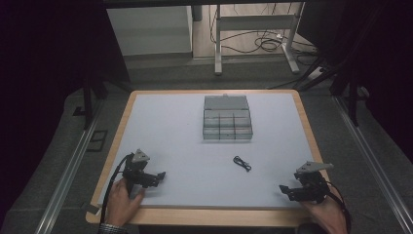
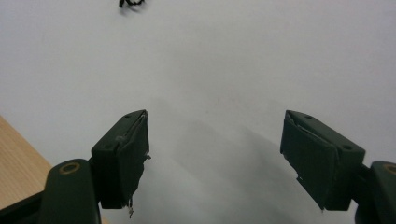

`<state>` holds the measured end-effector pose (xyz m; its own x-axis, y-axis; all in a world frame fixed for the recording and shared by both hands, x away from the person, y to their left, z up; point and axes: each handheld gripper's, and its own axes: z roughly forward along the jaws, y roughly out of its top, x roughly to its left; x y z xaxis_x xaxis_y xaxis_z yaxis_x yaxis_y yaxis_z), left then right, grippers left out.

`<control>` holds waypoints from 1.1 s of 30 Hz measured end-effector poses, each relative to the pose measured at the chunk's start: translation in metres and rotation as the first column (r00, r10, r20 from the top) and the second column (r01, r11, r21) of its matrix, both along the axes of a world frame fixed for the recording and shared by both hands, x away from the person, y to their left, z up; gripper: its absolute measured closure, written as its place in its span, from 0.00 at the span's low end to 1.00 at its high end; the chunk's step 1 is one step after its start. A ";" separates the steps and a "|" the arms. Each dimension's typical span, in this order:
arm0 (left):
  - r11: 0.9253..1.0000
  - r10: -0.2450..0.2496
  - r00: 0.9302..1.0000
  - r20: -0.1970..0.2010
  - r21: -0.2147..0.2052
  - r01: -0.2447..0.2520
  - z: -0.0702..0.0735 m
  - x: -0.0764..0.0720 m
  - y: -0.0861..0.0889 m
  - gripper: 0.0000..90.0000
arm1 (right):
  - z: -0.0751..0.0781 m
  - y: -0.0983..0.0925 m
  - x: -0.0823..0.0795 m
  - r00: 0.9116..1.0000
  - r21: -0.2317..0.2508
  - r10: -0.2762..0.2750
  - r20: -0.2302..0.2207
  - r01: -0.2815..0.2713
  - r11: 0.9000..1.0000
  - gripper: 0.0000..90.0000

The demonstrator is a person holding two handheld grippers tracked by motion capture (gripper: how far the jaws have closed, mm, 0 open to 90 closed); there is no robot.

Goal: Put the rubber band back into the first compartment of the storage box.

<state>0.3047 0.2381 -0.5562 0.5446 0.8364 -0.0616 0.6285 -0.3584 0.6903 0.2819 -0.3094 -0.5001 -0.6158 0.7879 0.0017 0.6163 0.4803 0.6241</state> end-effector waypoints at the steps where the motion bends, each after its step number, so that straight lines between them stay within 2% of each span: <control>1: 1.000 0.000 1.000 0.000 0.000 0.000 0.000 0.000 0.000 0.00 | 0.001 0.000 0.000 1.000 0.006 0.001 0.001 -0.001 1.000 0.26; 12: 1.000 -0.001 1.000 0.000 0.000 0.001 0.000 0.000 0.000 0.00 | 0.006 0.011 0.005 1.000 0.013 0.018 0.001 -0.018 1.000 0.28; 16: 1.000 -0.001 1.000 0.000 0.001 0.001 0.000 0.000 0.000 0.00 | 0.009 0.016 0.008 1.000 0.007 0.000 0.006 0.000 1.000 0.28; 20: 1.000 -0.001 1.000 0.000 0.001 0.001 0.000 0.000 0.000 0.00 | 0.014 0.019 0.011 1.000 0.036 -0.016 0.007 0.015 0.999 0.28; 23: 1.000 -0.002 1.000 0.000 0.001 0.002 0.000 0.000 0.000 0.00 | 0.015 0.024 0.014 1.000 0.030 0.003 -0.008 -0.003 1.000 0.30; 26: 1.000 -0.001 1.000 -0.001 0.000 0.001 0.000 0.000 0.000 0.00 | 0.014 0.027 0.017 1.000 0.008 0.013 -0.024 -0.013 1.000 0.31; 27: 1.000 -0.001 1.000 0.000 0.001 0.001 0.000 0.000 0.000 0.00 | 0.013 0.029 0.021 0.999 -0.012 0.015 -0.043 -0.016 1.000 0.32; 31: 1.000 -0.001 1.000 0.000 0.001 0.001 0.000 0.000 0.000 0.00 | 0.012 0.033 0.026 0.997 -0.010 0.033 -0.065 -0.034 0.999 0.33; 33: 1.000 -0.002 1.000 0.000 0.002 0.002 0.000 0.000 0.000 0.00 | 0.011 0.038 0.029 0.996 -0.026 0.056 -0.072 -0.058 0.998 0.35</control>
<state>0.3047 0.2383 -0.5561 0.5462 0.8355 -0.0605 0.6280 -0.3607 0.6896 0.3113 -0.2714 -0.4892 -0.6586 0.7520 0.0259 0.6301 0.5324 0.5653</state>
